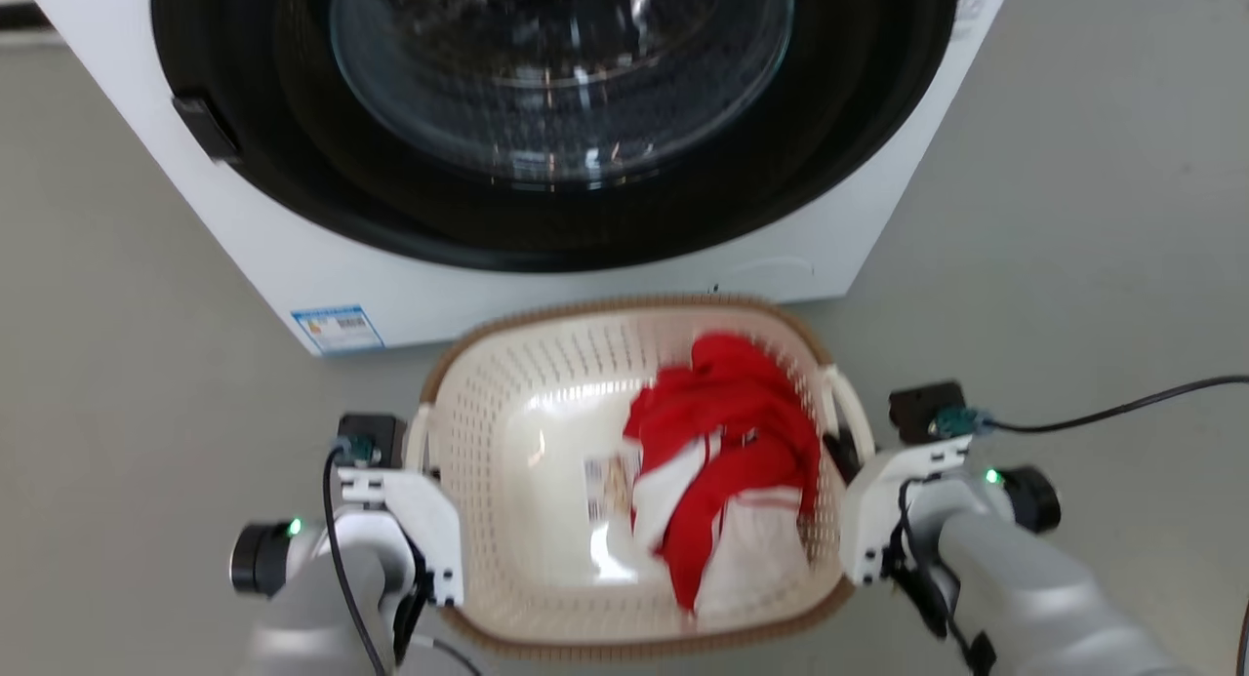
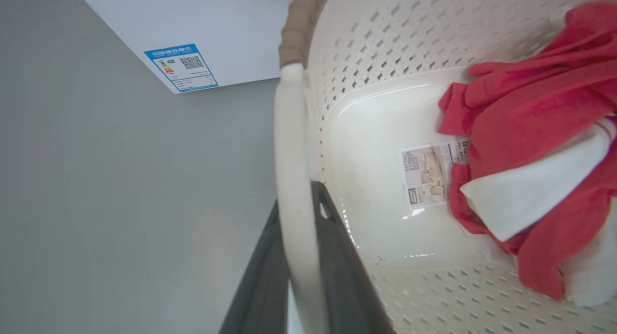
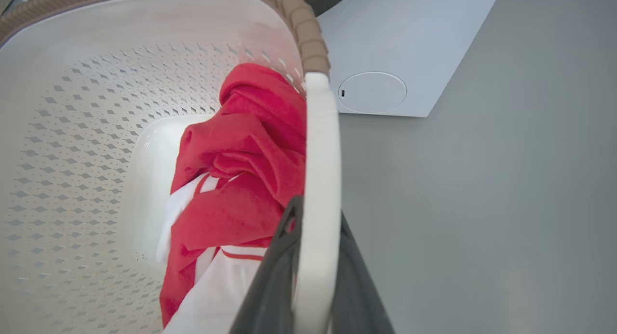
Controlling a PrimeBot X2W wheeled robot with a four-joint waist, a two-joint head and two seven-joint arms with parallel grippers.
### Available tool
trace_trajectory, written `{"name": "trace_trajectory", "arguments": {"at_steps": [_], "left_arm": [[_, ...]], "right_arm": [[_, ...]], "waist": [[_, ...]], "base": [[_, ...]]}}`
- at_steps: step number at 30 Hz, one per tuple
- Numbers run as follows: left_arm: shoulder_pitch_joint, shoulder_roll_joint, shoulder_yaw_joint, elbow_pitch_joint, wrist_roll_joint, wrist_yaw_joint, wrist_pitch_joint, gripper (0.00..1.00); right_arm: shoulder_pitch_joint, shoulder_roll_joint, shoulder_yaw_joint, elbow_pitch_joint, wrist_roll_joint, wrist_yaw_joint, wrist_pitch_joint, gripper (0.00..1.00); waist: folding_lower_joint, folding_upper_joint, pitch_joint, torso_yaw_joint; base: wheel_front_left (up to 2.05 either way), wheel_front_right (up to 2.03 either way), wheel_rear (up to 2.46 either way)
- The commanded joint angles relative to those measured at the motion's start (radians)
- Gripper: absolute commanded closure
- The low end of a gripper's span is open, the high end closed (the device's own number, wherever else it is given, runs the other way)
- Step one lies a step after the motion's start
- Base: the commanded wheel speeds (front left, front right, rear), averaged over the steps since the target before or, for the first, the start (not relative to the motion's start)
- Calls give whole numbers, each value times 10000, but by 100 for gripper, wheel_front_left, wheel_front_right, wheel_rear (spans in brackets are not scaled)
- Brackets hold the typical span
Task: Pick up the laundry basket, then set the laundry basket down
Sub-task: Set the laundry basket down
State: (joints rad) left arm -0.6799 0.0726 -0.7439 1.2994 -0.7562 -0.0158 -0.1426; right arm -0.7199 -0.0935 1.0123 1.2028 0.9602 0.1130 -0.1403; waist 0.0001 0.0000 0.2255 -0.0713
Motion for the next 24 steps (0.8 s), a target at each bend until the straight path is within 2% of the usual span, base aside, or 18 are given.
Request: {"name": "trace_trajectory", "arguments": {"at_steps": [1,11,24], "left_arm": [[-694,238,169,-209,117,98,-327,100],[-1603,155,52,-206,264,327,-724,100],[-2722,175,4,-235,400,472,-1049,100]], "right_arm": [[-323,57,155,-194,-52,177,-404,100],[-1091,-317,196,-143,-74,177,-987,100],[-1922,-800,84,-325,-100,177,-1197,100]], "waist": [[0,0,692,90],[0,0,2467,326],[0,0,4512,415]], "base": [[0,0,0],[0,0,0],[0,0,0]]}}
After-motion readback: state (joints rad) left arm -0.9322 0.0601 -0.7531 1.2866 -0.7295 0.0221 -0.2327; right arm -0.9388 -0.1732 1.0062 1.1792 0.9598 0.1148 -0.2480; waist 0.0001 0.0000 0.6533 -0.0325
